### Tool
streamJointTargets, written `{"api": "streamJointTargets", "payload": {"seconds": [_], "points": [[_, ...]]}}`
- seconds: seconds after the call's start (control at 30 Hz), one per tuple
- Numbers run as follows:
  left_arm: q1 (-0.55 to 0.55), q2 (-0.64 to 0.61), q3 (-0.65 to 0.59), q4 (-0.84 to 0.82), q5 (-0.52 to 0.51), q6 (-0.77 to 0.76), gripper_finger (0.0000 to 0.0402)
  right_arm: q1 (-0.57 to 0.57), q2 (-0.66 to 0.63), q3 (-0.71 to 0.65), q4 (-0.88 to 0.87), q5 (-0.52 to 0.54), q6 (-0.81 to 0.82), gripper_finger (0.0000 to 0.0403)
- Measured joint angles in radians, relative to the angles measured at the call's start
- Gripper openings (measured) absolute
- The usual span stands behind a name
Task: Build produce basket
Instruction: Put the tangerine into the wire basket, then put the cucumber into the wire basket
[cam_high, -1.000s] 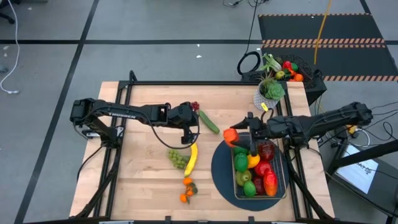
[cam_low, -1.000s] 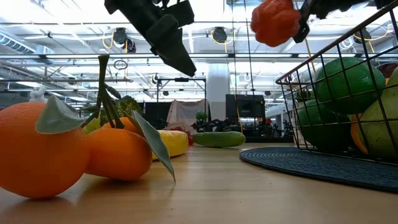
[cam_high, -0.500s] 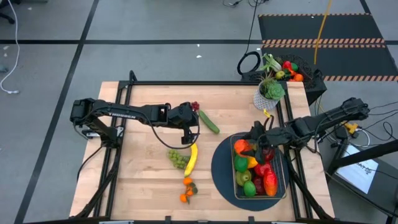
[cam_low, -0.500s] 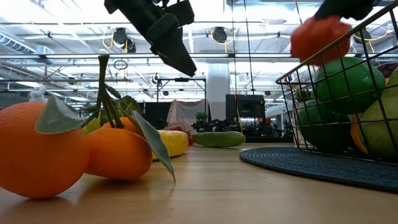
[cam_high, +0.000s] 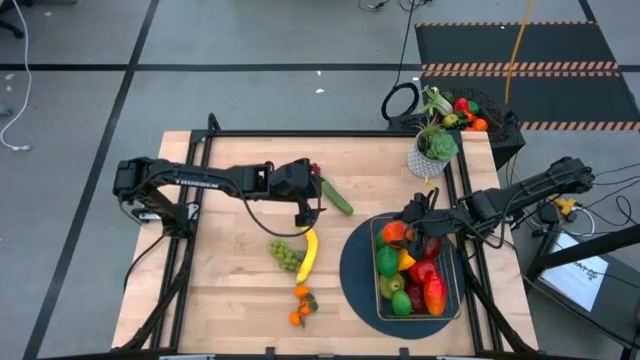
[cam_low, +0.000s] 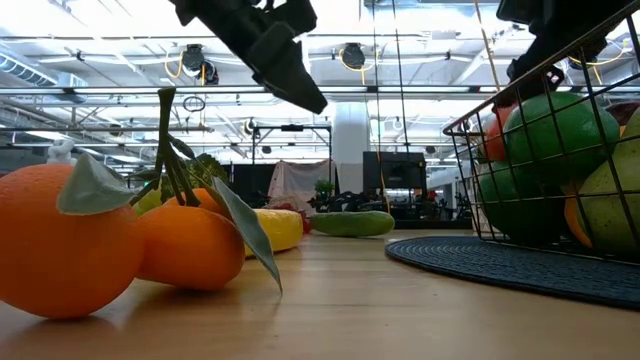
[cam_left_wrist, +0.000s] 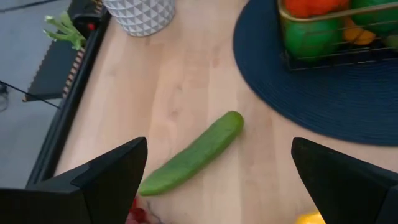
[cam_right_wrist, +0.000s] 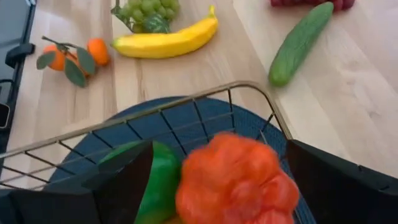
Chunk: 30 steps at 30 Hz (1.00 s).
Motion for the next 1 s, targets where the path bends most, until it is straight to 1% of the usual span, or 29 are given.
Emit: {"api": "streamJointTargets", "payload": {"seconds": [0.13, 0.27, 0.33, 0.4, 0.5, 0.53, 0.6, 0.7, 0.9, 1.0], "points": [[0.032, 0.015, 0.000, 0.031, 0.000, 0.033, 0.0399, 0.000, 0.000, 0.000, 0.059, 0.002, -0.003, 0.0370], [0.052, 0.042, 0.003, 0.039, 0.001, 0.092, 0.0399, 0.000, -0.001, 0.000, 0.146, 0.002, -0.075, 0.0368], [0.061, 0.055, -0.001, 0.006, 0.017, 0.135, 0.0399, 0.000, -0.003, 0.000, 0.185, 0.003, -0.124, 0.0368], [0.067, 0.092, 0.003, 0.054, 0.036, 0.191, 0.0399, 0.000, -0.004, 0.000, 0.216, 0.006, -0.169, 0.0368], [0.076, 0.142, -0.001, 0.059, 0.051, 0.288, 0.0399, 0.000, -0.007, 0.000, 0.243, 0.026, -0.222, 0.0368], [0.074, 0.164, 0.002, 0.084, 0.051, 0.320, 0.0399, 0.000, -0.008, 0.000, 0.245, 0.027, -0.234, 0.0368], [0.071, 0.195, -0.001, 0.070, 0.052, 0.360, 0.0399, 0.000, -0.010, -0.001, 0.239, 0.026, -0.243, 0.0368], [0.063, 0.236, 0.005, 0.093, 0.053, 0.408, 0.0399, 0.000, -0.011, -0.001, 0.234, 0.024, -0.247, 0.0368], [0.064, 0.305, 0.006, 0.148, 0.045, 0.462, 0.0399, 0.000, -0.012, 0.000, 0.247, 0.025, -0.269, 0.0368], [0.068, 0.322, 0.011, 0.150, 0.017, 0.478, 0.0399, 0.000, -0.012, 0.000, 0.247, 0.025, -0.270, 0.0368]]}}
